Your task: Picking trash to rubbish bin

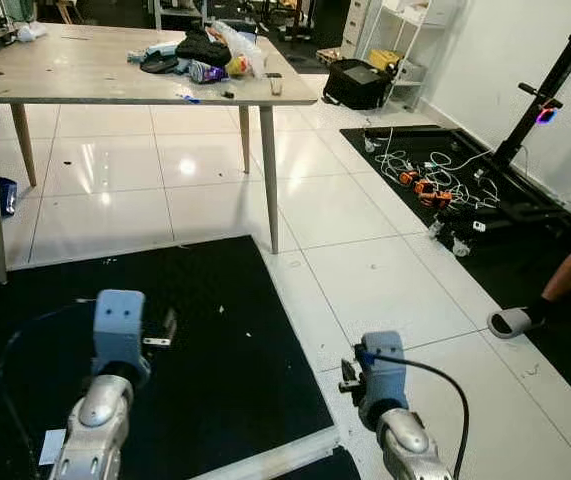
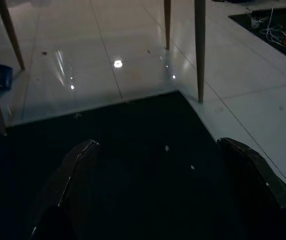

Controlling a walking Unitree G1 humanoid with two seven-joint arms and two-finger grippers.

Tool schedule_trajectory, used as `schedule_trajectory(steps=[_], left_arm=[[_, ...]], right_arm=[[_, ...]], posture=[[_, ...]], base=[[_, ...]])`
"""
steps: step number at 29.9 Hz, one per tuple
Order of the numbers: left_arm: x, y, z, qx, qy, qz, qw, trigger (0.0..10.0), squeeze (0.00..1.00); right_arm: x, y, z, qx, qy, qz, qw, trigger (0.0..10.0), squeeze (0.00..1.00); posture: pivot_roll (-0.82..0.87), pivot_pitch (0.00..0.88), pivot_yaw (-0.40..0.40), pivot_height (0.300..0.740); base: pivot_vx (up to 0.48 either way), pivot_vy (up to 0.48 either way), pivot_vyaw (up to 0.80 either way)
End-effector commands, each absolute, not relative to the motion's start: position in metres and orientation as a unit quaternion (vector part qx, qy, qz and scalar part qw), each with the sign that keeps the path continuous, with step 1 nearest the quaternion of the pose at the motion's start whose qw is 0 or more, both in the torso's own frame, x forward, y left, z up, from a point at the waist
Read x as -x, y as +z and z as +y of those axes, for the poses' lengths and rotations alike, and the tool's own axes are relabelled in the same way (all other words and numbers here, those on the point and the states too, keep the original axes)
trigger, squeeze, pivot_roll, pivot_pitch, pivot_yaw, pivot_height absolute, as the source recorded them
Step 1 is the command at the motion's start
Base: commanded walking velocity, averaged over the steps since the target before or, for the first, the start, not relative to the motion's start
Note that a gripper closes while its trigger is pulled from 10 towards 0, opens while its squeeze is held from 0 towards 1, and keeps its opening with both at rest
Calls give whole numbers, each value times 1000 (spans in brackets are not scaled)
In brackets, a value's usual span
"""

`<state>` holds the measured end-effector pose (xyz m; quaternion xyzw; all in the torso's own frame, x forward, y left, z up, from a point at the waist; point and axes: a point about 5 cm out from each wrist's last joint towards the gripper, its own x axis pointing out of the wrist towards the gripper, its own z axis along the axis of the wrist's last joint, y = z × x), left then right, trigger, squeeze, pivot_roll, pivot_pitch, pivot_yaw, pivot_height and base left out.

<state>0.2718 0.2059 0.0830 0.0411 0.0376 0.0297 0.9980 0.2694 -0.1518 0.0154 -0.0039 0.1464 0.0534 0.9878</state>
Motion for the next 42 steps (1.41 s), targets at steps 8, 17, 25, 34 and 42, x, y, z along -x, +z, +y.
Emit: schedule_trajectory(steps=[8,17,25,34,42], left_arm=[[-268,91,207,-54,33,20,998,10000,0],[-277,98,199,-44,27,0,999,10000,0],[-282,101,193,-40,24,-1,999,10000,0],[-284,105,195,-38,29,-6,999,10000,0],[-283,105,197,-38,35,-6,999,10000,0]], right_arm=[[-280,37,-149,-1,61,96,993,10000,0],[-283,47,-148,-22,65,73,995,10000,0],[-283,50,-147,-19,68,70,995,10000,0],[-283,52,-143,-25,76,71,994,10000,0],[-286,52,-146,-17,72,78,994,10000,0]], posture=[[3,60,-92,740],[-10,56,-80,740],[-2,69,-77,740],[4,80,-83,740],[6,85,-91,740]], base=[[0,0,0],[183,0,0],[284,0,0],[284,0,0],[287,0,0]])
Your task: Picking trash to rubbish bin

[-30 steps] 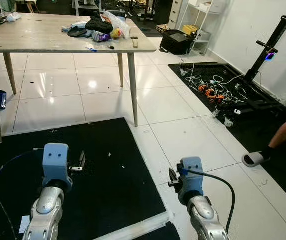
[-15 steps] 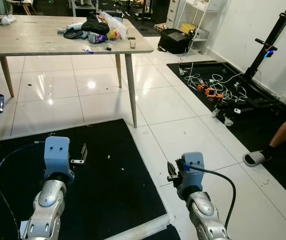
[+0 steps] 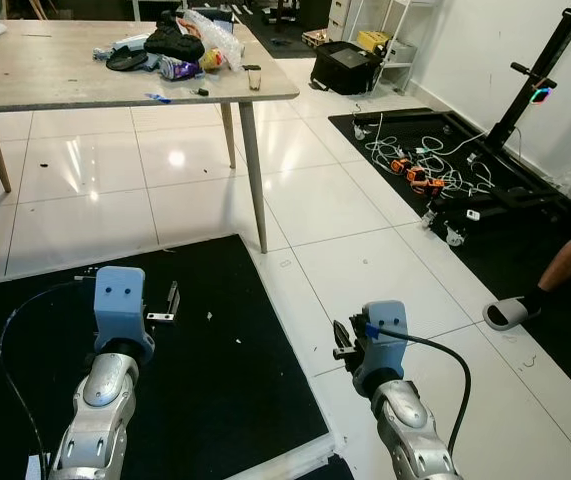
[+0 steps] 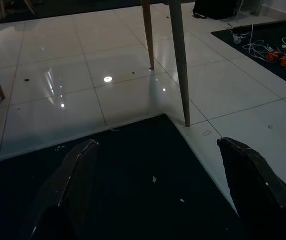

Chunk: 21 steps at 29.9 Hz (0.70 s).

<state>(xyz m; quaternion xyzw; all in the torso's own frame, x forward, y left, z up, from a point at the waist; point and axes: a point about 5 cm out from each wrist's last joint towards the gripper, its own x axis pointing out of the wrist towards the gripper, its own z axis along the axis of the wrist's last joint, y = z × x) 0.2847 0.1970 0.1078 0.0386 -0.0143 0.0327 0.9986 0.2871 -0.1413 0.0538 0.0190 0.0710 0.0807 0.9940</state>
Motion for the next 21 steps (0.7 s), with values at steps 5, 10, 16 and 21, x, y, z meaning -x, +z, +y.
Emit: schedule_trajectory(steps=[5,10,16,21], left_arm=[[-282,104,197,-35,38,-6,999,10000,0],[-282,105,199,-35,42,-7,998,10000,0],[-281,105,201,-35,46,-6,998,10000,0],[-281,105,202,-28,51,-5,998,10000,0]], right_arm=[[-287,54,-148,-13,71,77,994,10000,0],[-288,54,-148,-12,76,77,994,10000,0],[-289,55,-147,-13,80,79,994,10000,0],[-289,55,-146,-13,83,80,993,10000,0]], posture=[[4,84,-98,740],[5,84,-101,740],[5,83,-104,740],[4,85,-106,740]], base=[[286,0,0],[285,0,0],[282,0,0],[0,0,0]])
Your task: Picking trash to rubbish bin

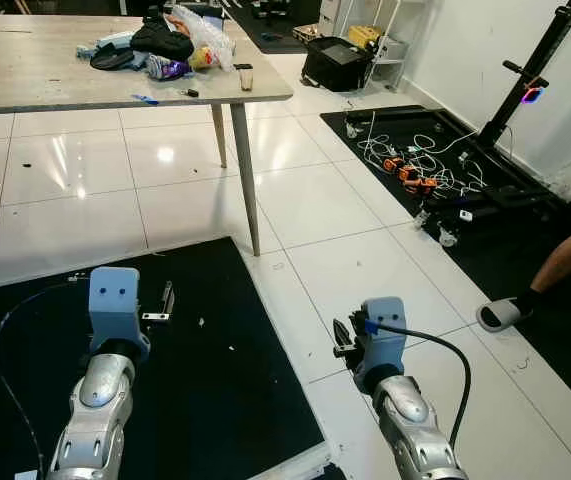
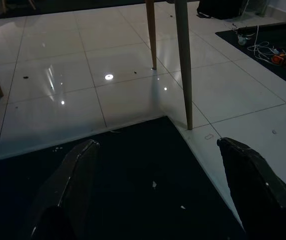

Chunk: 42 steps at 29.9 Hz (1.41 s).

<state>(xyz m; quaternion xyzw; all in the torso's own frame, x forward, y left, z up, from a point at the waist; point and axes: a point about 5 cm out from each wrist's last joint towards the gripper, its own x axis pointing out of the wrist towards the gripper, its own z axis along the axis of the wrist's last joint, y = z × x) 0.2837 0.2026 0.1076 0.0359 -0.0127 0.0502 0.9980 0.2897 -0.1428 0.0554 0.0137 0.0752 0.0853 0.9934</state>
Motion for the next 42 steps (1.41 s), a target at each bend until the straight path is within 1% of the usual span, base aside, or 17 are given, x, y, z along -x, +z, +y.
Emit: schedule_trajectory(steps=[1,30,40,42], left_arm=[[-281,105,202,-29,51,-5,998,10000,0],[-278,103,203,-22,53,5,998,10000,0],[-279,103,204,-26,57,7,998,10000,0],[-279,103,204,-25,57,7,998,10000,0]], right_arm=[[-289,55,-146,-13,83,80,993,10000,0],[-286,53,-143,-13,97,89,991,10000,0],[-287,54,-141,13,105,86,991,10000,0],[-287,54,-140,16,105,86,991,10000,0]], posture=[[4,85,-106,740],[6,98,-107,740],[6,96,-103,740],[6,96,-103,740]], base=[[0,0,0],[0,0,0],[0,0,0],[0,0,744]])
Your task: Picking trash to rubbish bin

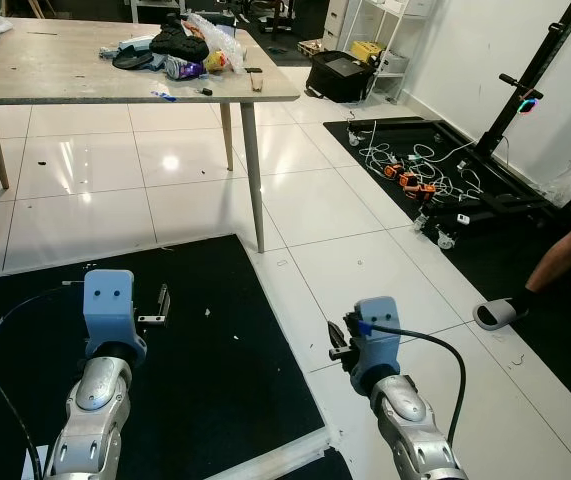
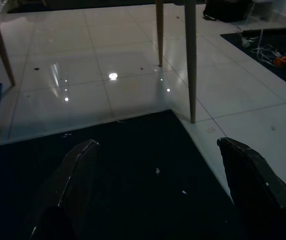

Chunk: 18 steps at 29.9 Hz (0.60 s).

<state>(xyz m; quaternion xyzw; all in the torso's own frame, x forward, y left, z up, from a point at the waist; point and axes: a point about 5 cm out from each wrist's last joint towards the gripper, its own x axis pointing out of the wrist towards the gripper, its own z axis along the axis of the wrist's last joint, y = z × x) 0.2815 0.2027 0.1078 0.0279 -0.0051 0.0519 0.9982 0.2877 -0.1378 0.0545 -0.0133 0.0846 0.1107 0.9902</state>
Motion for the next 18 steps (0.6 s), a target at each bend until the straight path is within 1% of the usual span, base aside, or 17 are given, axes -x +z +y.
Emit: schedule_trajectory(steps=[1,18], left_arm=[[-279,103,204,-25,56,8,998,10000,0],[-278,103,203,-22,54,9,998,10000,0]], right_arm=[[-287,54,-140,17,106,86,991,10000,0],[-287,54,-140,23,108,86,990,10000,0]], posture=[[6,97,-103,740],[5,100,-105,740]], base=[[0,0,800],[0,0,800]])
